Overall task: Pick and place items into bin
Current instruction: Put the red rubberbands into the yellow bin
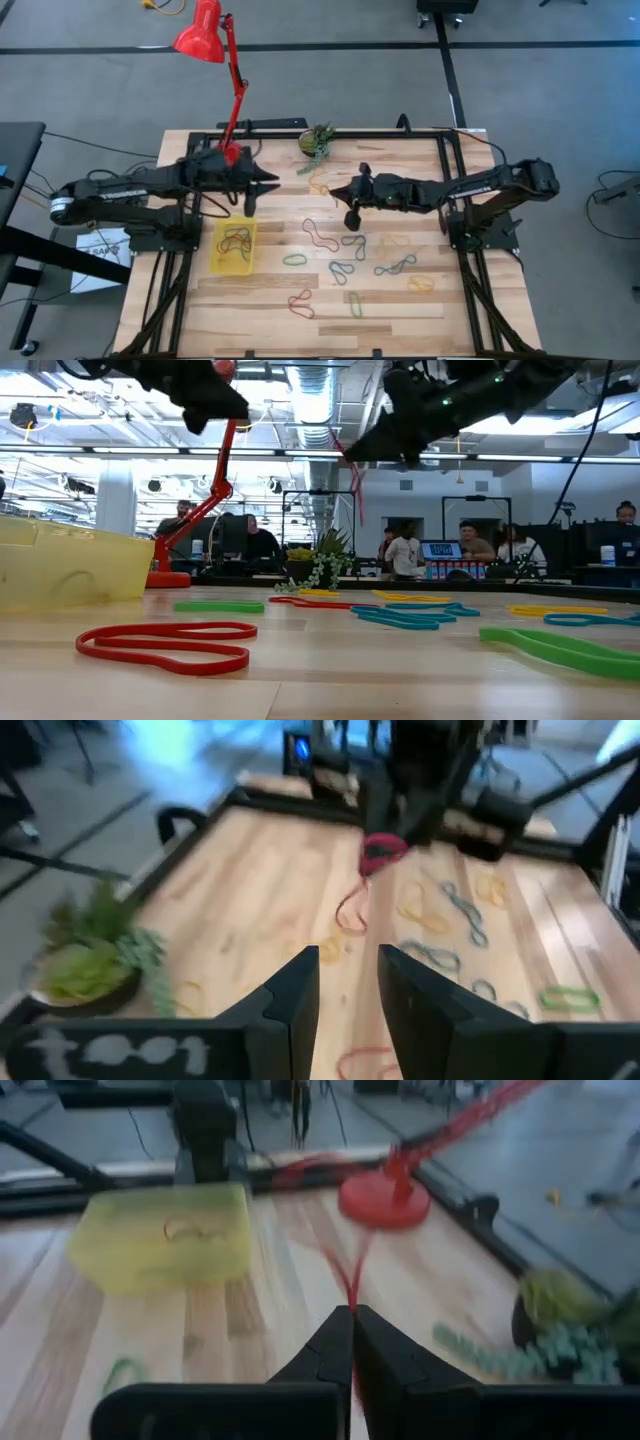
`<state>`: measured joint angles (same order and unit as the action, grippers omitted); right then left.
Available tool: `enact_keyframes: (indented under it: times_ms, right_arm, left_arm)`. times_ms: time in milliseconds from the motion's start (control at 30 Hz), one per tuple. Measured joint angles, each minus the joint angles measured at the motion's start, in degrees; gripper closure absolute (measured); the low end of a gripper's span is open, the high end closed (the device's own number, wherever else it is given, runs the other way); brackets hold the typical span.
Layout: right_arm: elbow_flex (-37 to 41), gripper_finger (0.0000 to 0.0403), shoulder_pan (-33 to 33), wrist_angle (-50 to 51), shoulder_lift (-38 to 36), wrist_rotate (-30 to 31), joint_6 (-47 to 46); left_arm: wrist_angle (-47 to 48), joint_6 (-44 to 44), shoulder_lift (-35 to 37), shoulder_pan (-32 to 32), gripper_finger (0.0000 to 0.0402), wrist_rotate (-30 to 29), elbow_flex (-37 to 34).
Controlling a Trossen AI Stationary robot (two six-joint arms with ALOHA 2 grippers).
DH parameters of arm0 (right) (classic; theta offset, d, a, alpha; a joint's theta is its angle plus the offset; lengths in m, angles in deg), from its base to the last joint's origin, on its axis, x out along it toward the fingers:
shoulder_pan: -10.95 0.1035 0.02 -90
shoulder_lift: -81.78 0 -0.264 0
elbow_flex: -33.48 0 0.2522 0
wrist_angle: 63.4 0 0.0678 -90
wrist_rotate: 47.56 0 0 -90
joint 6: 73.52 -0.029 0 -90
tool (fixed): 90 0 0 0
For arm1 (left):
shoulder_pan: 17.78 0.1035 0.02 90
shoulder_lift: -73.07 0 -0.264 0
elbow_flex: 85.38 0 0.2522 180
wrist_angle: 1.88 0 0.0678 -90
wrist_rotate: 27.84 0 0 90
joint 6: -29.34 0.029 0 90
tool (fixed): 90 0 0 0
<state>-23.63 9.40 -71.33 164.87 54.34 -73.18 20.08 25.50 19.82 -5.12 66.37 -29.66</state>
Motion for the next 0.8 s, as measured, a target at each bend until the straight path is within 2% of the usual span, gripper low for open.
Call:
enact_keyframes:
  times_ms: [167, 367, 567, 800]
  right_arm:
    - [0.02, 0.0402, -0.85, -7.48, 2.58, -2.36, 0.14]
    - [0.03, 0.04, -1.18, -9.67, 3.57, -2.86, 0.17]
    - [0.02, 0.04, -1.17, -10.49, 3.54, -2.97, 0.3]
    - [0.02, 0.0401, -2.07, -10.51, 3.54, -2.95, 0.29]
  left_arm:
    - [-9.6, -0.03, -10.84, -2.24, 0.0308, -0.16, -0.03]
    - [-24.62, -1.19, -21.46, -2.75, 0.0308, 1.05, -0.07]
    - [-29.62, -1.48, -22.91, -2.75, 0.0308, -3.05, -0.05]
    - [-33.28, -1.36, -22.84, -2.94, 0.0308, 0.76, -0.05]
